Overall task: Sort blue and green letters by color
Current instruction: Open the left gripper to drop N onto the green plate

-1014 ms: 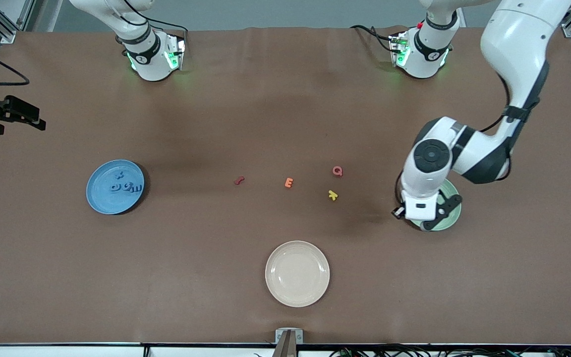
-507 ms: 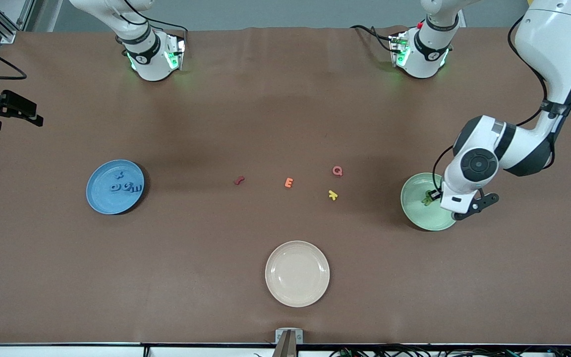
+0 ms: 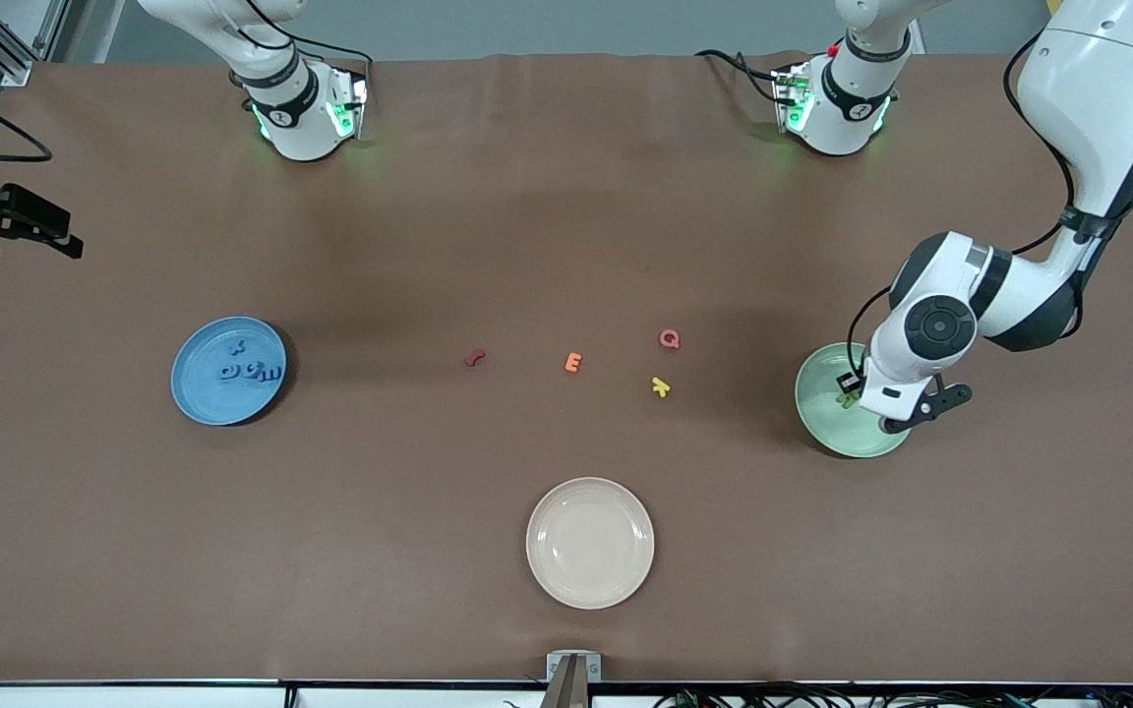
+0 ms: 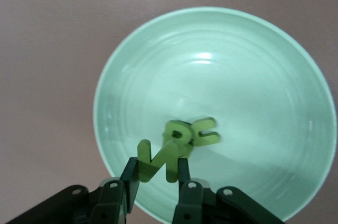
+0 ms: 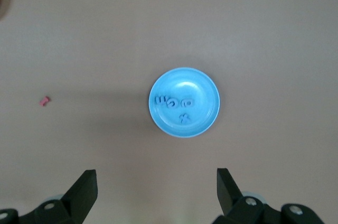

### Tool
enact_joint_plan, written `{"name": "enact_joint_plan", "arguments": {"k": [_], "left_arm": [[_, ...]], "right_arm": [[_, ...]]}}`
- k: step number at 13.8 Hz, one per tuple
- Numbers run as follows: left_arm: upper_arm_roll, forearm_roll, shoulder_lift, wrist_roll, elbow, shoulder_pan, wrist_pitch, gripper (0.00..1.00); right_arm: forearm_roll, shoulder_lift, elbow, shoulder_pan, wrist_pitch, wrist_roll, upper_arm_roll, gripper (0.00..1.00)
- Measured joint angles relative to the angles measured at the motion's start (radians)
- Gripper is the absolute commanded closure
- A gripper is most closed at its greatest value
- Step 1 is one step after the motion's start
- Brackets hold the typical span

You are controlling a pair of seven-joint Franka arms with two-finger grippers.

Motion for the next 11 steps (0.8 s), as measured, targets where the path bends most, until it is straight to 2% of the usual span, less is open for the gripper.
{"name": "enact_joint_plan", "arguments": {"k": [1, 2, 3, 5, 8, 11], "left_arm": [[-0.001, 0.0, 0.007, -0.001, 0.0, 0.0, 0.006, 0.69], [-0.002, 0.0, 0.011, -0.001, 0.0, 0.0, 0.009, 0.6], [-0.002, 0.0, 0.012, -0.001, 0.0, 0.0, 0.009, 0.43], [-0.002, 0.0, 0.012, -0.001, 0.001, 0.0, 0.009, 0.0], [-0.002, 0.0, 0.012, -0.001, 0.013, 0.003, 0.014, 0.0], [-0.021, 0.0, 0.008, -0.001, 0.064, 0.004, 0.019, 0.0]], "right_arm": [[0.0, 0.0, -0.001, 0.0, 0.013, 0.0, 0.0, 0.0], [0.0, 0.0, -0.003, 0.0, 0.017, 0.0, 0.0, 0.0], [0.0, 0.0, -0.004, 0.0, 0.017, 0.0, 0.0, 0.0], [0.0, 0.0, -0.005, 0.0, 0.017, 0.0, 0.0, 0.0], [-0.001, 0.0, -0.005, 0.0, 0.017, 0.0, -0.002, 0.0], [-0.001, 0.0, -0.007, 0.0, 0.017, 0.0, -0.003, 0.0]]}}
